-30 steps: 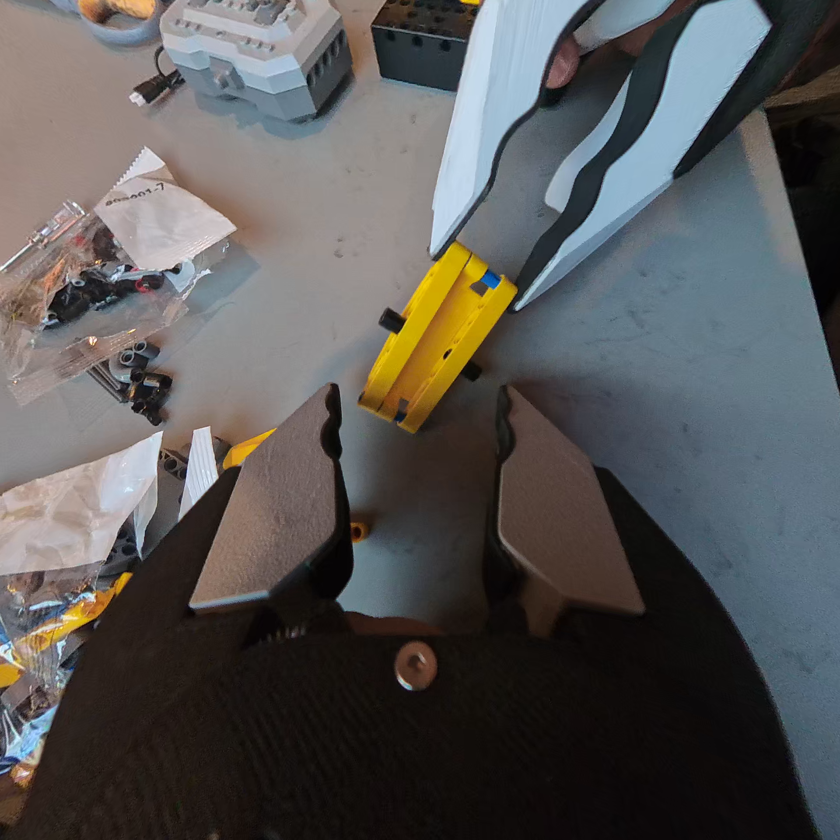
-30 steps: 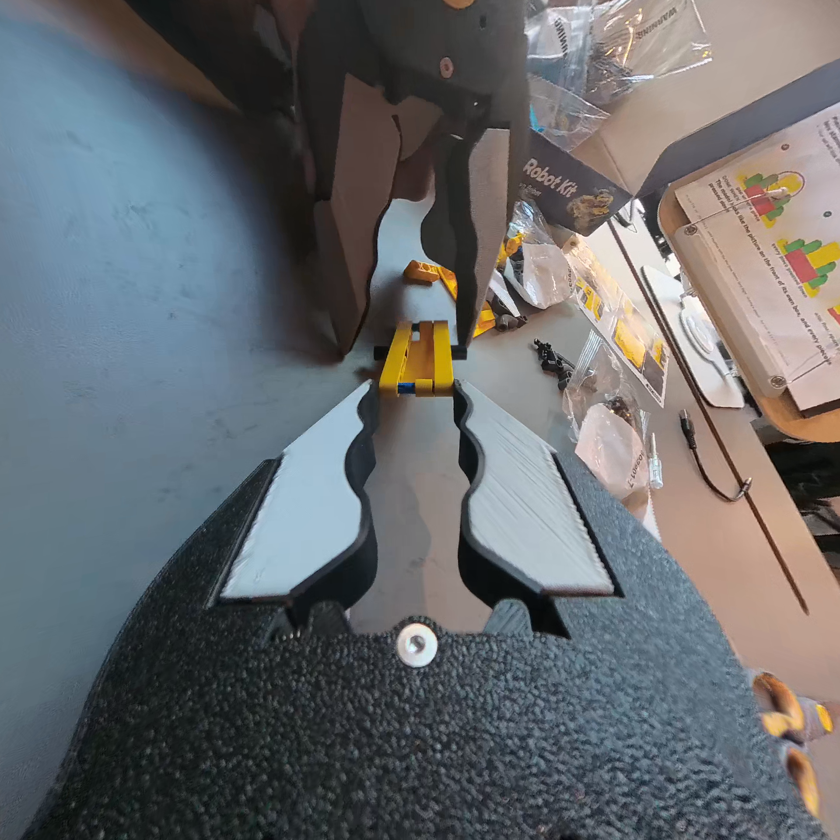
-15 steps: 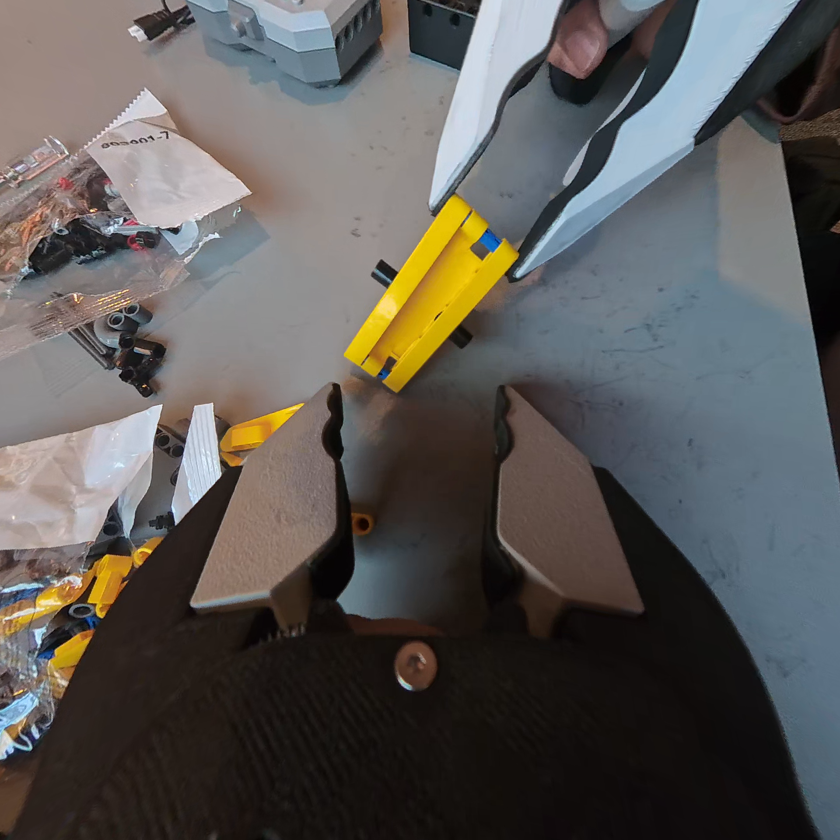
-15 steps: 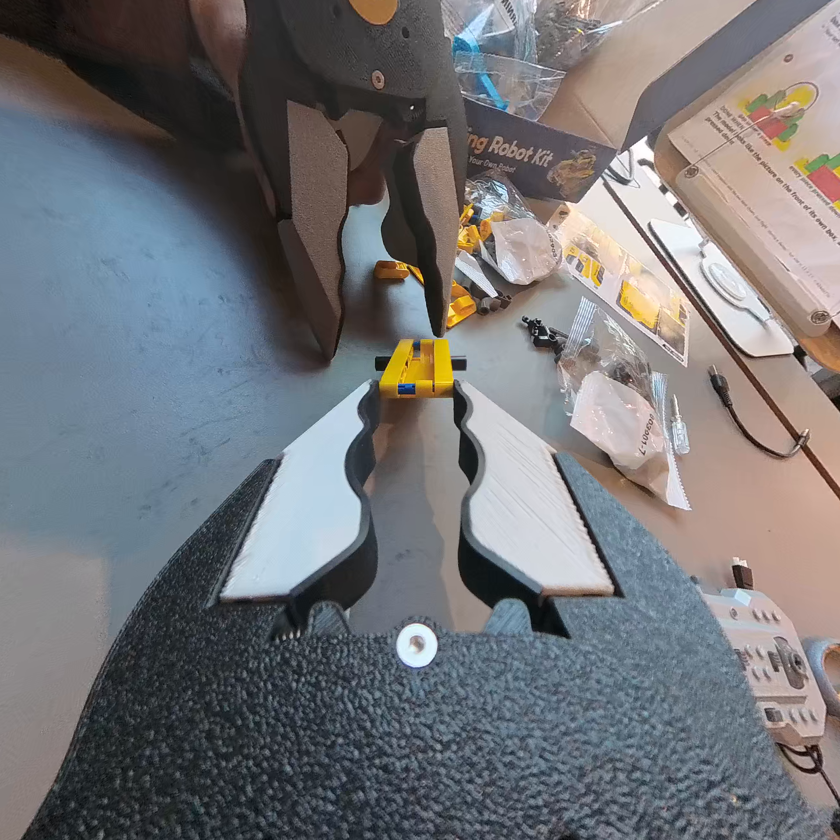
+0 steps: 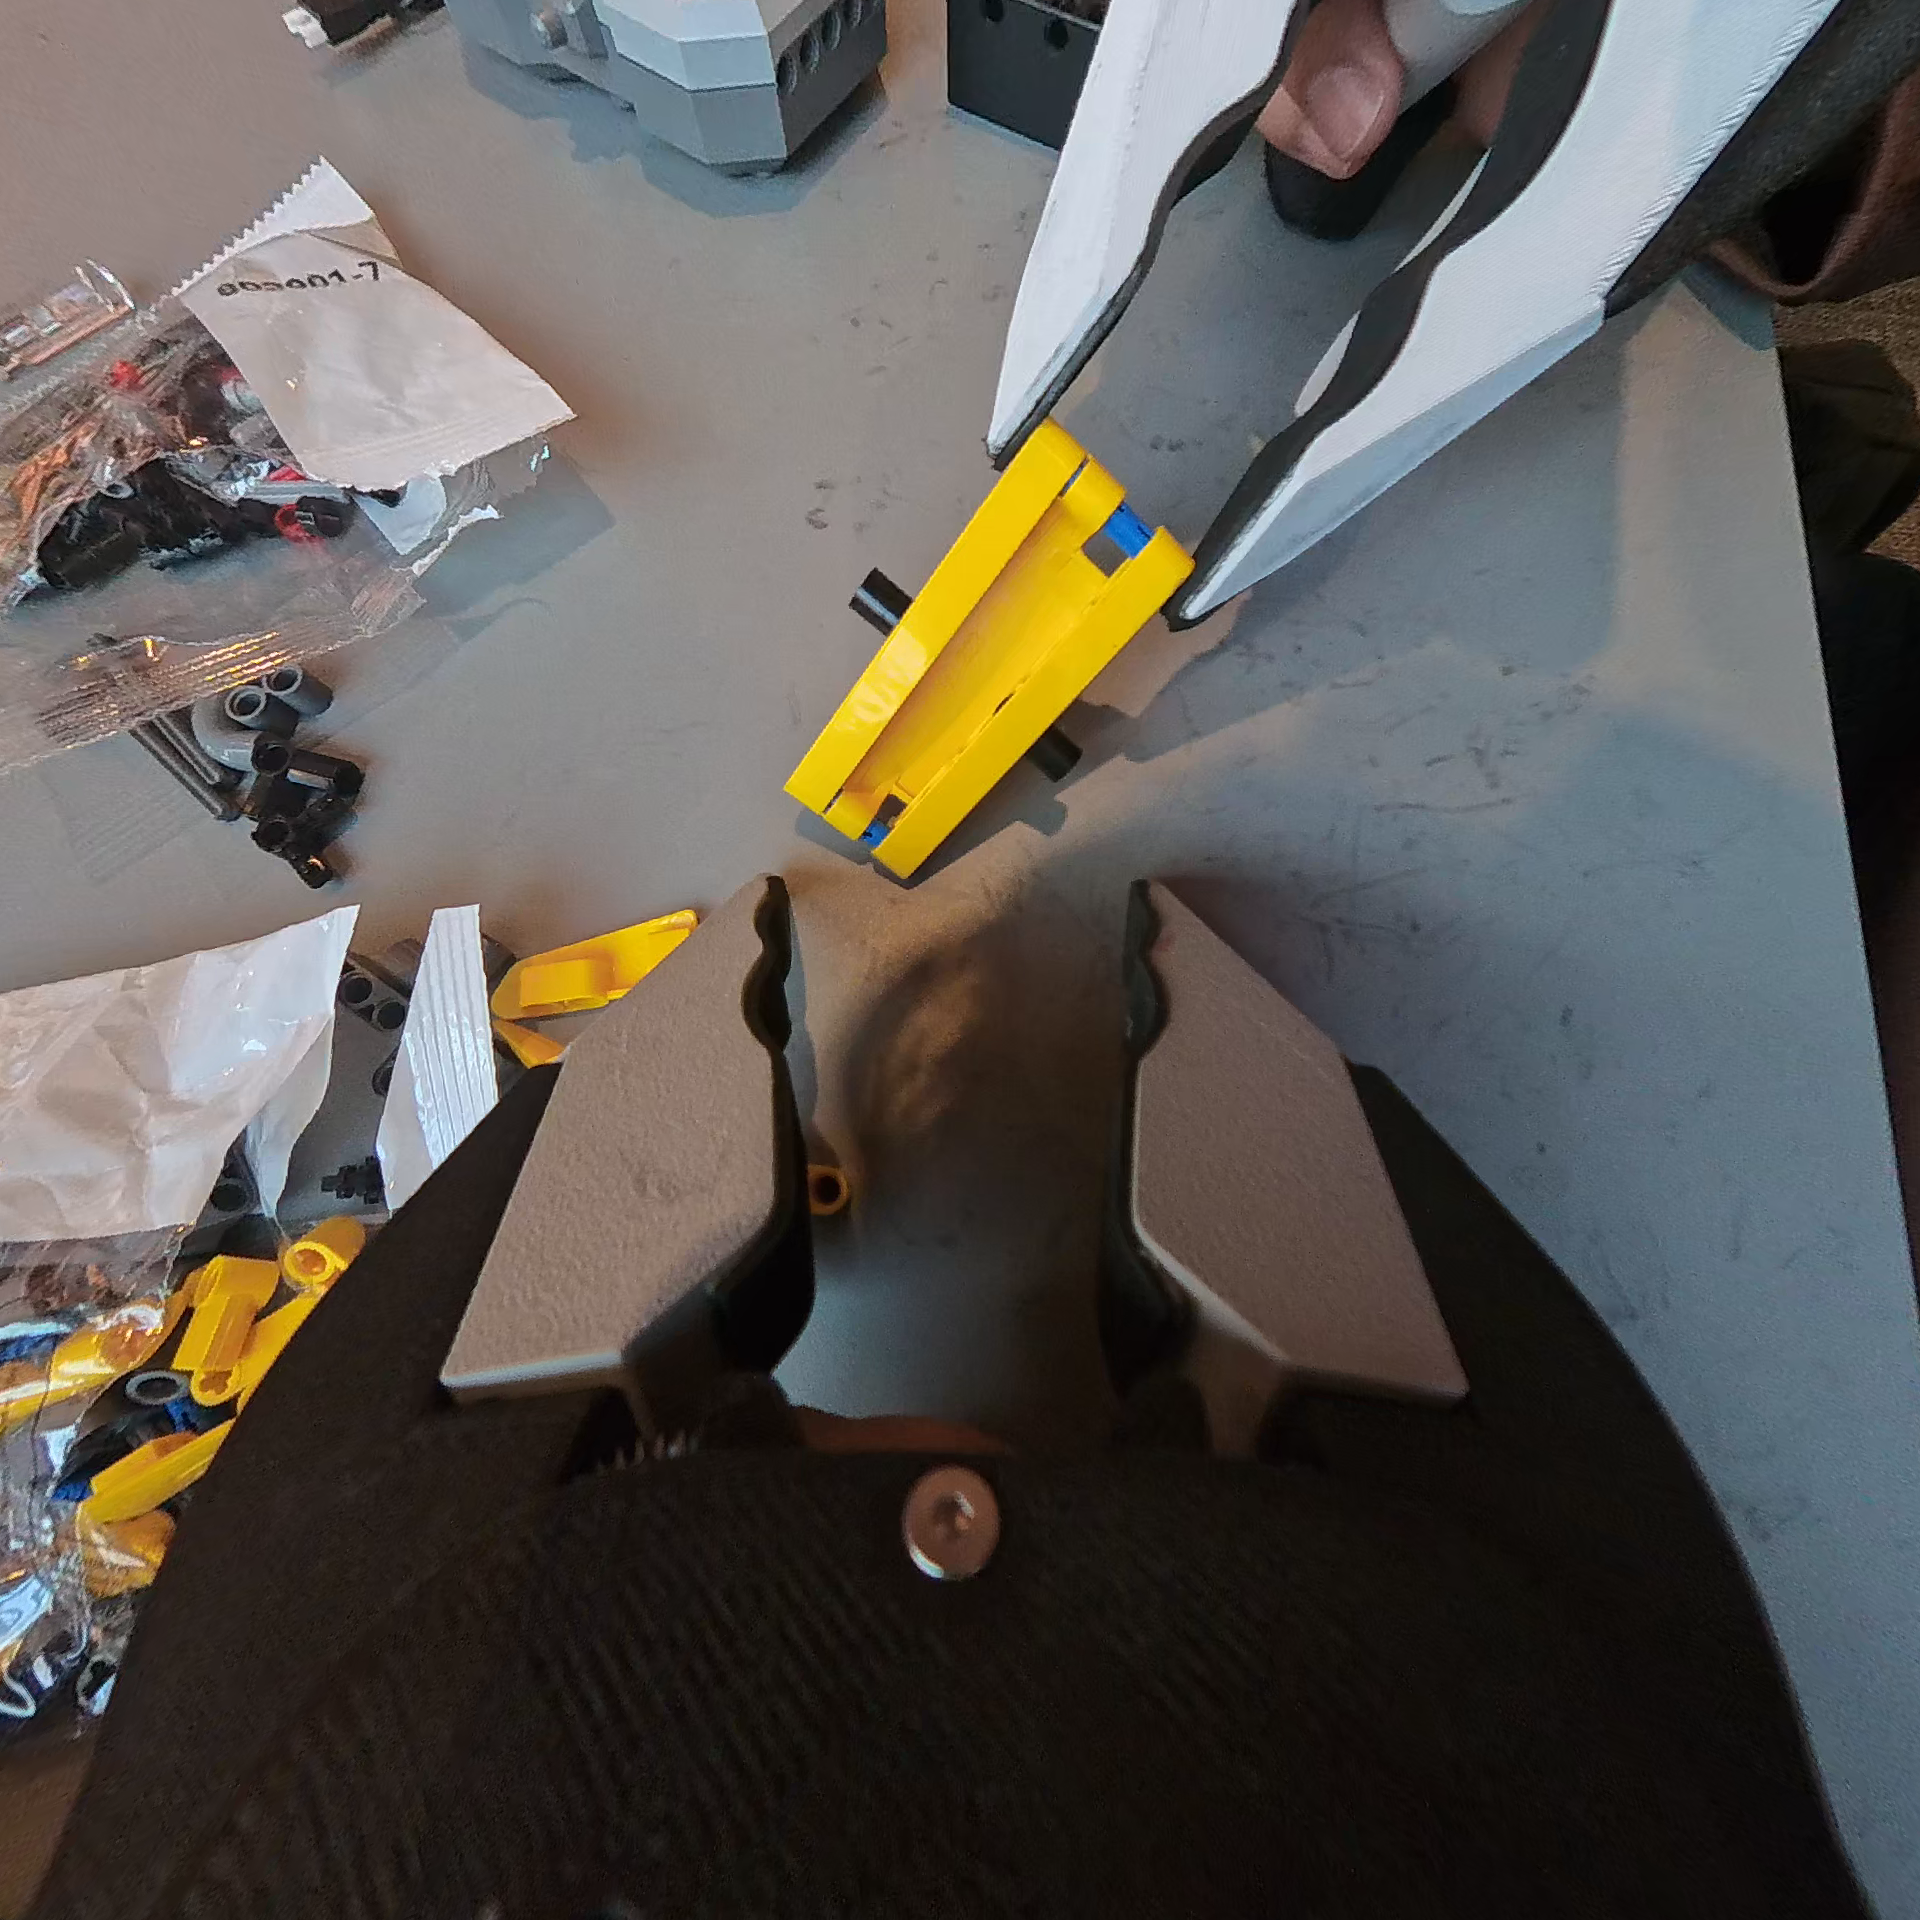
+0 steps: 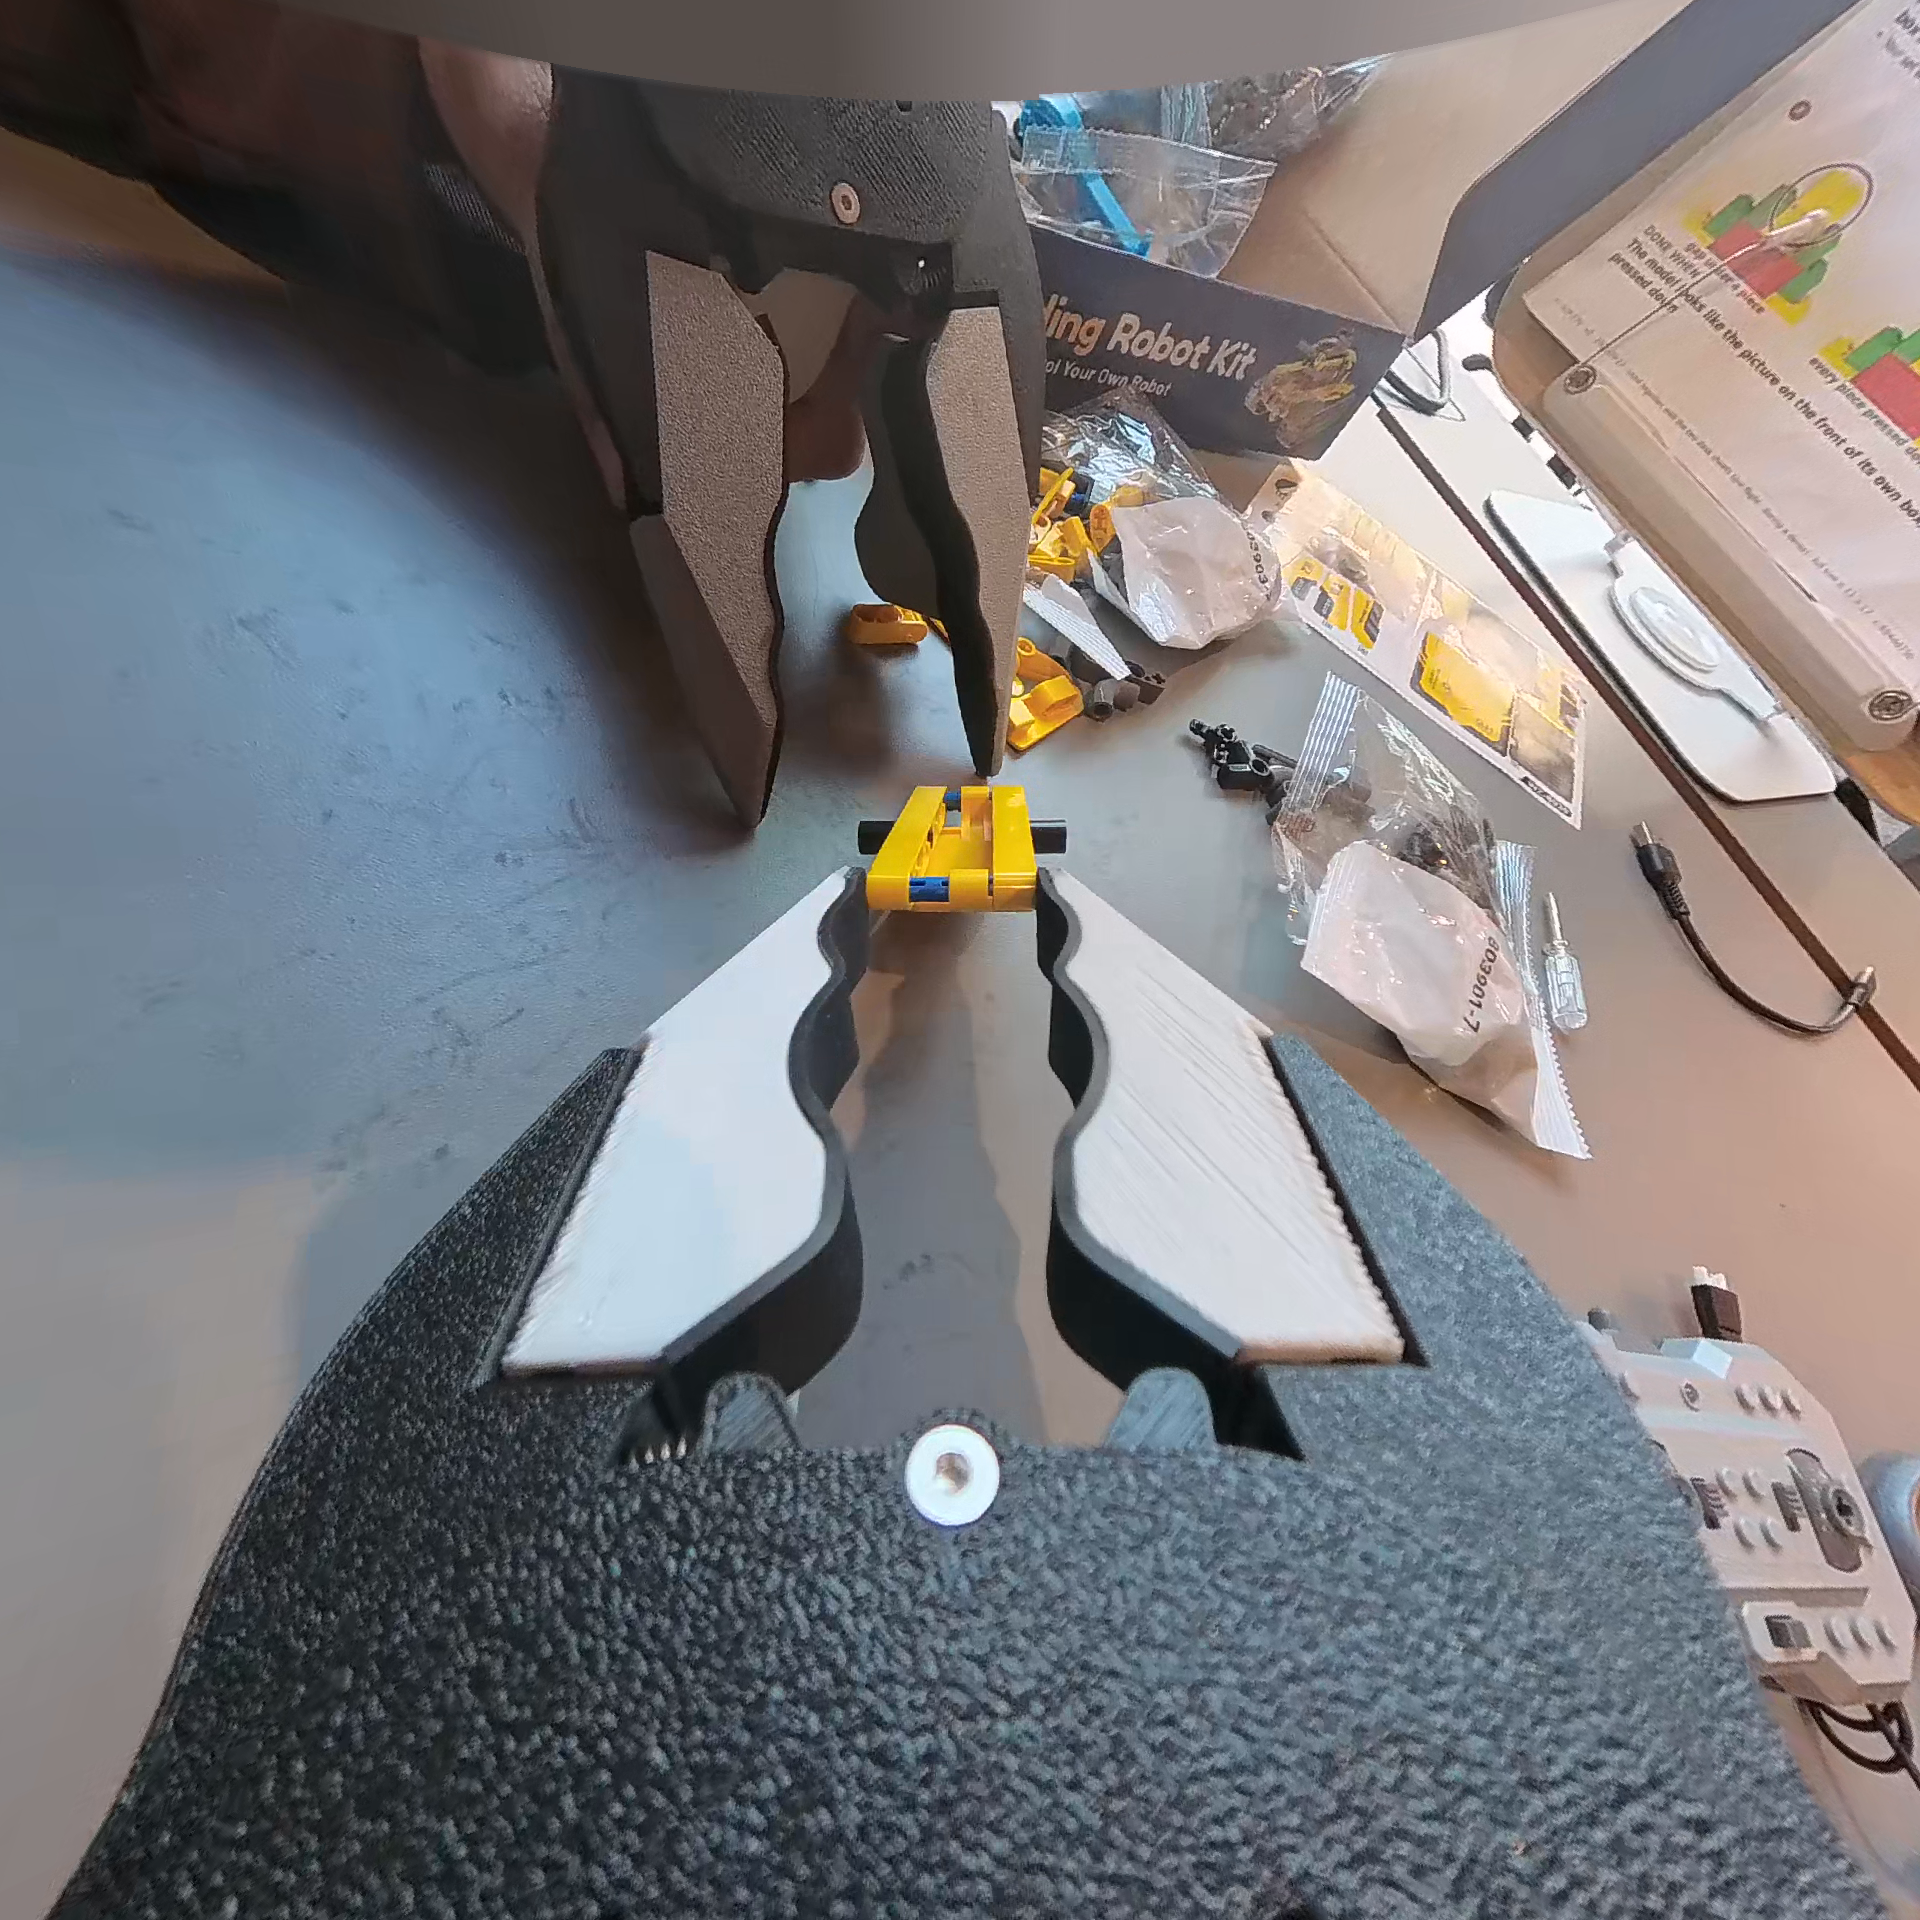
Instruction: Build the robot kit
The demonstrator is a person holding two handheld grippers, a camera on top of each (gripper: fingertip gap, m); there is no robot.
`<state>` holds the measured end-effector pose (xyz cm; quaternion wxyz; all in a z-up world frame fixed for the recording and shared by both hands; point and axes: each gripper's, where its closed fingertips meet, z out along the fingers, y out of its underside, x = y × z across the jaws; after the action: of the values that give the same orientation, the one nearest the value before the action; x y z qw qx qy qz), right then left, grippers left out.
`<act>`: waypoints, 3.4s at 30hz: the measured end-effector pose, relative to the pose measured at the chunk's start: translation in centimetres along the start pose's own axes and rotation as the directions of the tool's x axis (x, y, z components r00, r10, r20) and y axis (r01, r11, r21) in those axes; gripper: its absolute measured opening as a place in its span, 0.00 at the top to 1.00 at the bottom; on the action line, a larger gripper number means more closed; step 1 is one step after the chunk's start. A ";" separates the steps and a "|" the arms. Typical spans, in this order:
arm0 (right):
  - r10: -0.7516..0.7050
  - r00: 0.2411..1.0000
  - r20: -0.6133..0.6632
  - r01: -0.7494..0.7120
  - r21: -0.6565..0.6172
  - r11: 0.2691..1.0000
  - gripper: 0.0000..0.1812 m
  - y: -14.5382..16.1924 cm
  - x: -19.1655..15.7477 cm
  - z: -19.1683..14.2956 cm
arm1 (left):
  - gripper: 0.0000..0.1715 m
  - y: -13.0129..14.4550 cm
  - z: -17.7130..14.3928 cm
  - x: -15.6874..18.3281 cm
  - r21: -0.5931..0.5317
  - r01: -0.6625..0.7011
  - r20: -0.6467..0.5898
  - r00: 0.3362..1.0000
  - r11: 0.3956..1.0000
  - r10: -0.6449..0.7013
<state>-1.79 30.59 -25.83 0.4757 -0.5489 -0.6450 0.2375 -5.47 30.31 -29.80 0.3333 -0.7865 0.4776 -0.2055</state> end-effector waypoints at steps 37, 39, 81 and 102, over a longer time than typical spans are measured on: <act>0.009 1.000 0.005 -0.009 0.009 1.000 0.83 0.0 0.1 -0.1 | 0.64 0.0 0.0 -0.1 0.001 0.005 0.000 1.000 1.000 -0.005; 0.010 1.000 0.005 -0.010 0.010 1.000 0.83 -0.1 0.1 -0.1 | 0.64 0.0 0.0 -0.1 0.001 0.005 0.000 1.000 1.000 -0.005; 0.200 0.927 0.318 -0.234 0.069 0.970 0.83 -3.0 -2.4 0.9 | 0.81 -3.6 -1.0 3.3 0.219 -0.159 -0.033 0.985 0.963 0.170; 0.121 0.973 0.198 -0.139 0.079 0.987 0.83 -2.4 -1.5 0.9 | 0.82 -3.2 -0.4 1.5 0.146 -0.313 0.185 0.941 0.938 0.285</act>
<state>-3.84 28.69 -24.78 0.4192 -0.5420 -0.6390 0.3495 -3.07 29.82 -27.17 0.4652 -0.6866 0.5437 -0.1289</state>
